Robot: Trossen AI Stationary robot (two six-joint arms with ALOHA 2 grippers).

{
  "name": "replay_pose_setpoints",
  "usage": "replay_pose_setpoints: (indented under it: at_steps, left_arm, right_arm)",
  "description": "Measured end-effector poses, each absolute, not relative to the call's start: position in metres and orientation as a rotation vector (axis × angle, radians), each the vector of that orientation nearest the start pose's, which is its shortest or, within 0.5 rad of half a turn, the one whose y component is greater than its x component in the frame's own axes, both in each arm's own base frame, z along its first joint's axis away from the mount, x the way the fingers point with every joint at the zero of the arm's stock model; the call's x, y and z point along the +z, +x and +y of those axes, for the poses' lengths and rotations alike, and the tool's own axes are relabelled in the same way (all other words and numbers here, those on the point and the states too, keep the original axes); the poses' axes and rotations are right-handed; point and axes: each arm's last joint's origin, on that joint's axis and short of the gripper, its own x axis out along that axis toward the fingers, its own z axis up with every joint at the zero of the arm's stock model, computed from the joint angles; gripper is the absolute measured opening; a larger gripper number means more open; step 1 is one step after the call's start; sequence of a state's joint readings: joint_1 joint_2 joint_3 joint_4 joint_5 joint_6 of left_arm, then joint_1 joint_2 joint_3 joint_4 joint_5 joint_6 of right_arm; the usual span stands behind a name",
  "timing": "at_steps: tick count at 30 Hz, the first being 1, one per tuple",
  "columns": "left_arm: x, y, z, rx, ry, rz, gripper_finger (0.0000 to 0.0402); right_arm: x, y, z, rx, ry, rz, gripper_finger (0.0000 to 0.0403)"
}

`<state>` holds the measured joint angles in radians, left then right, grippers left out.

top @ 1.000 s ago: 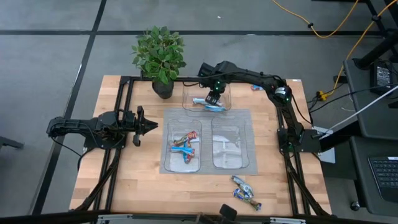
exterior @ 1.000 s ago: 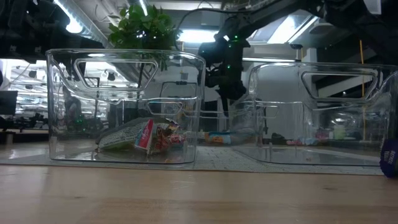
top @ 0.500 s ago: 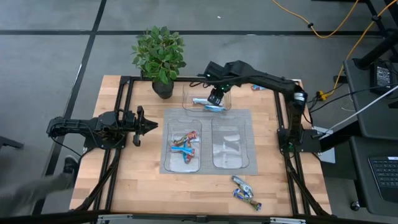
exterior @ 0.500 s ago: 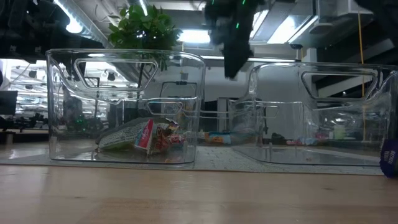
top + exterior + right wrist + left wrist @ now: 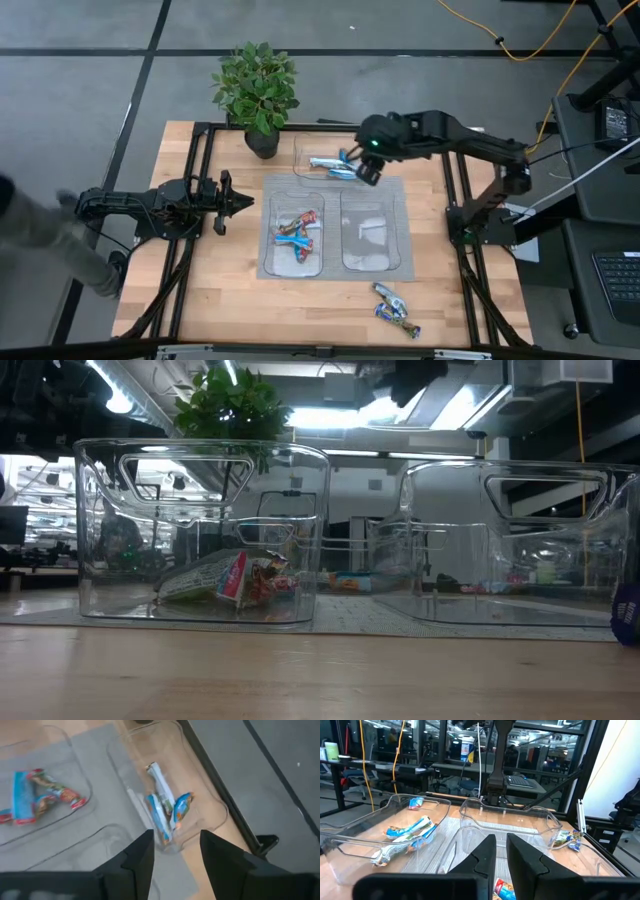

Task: Pick and place Granola Bars by type
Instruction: Put the blue granola bar into the bottom right transparent bin

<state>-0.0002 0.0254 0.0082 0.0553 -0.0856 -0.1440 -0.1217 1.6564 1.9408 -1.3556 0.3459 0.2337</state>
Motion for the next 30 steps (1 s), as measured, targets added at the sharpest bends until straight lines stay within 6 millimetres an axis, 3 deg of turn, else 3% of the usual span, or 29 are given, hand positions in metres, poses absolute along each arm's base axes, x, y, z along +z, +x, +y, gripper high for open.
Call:
replay_pose_setpoints:
  at_steps: [12, 30]
  left_arm:
    - [0.170, 0.099, 0.002, 0.082, -0.146, -0.044, 0.0038]
    - [0.170, 0.099, 0.002, 0.082, -0.146, -0.044, 0.0038]
  right_arm:
    - [0.440, 0.252, 0.019, -0.459, 0.070, 0.947, 0.0161]
    - [0.440, 0.207, 0.121, -0.141, -0.028, 0.973, 0.0161]
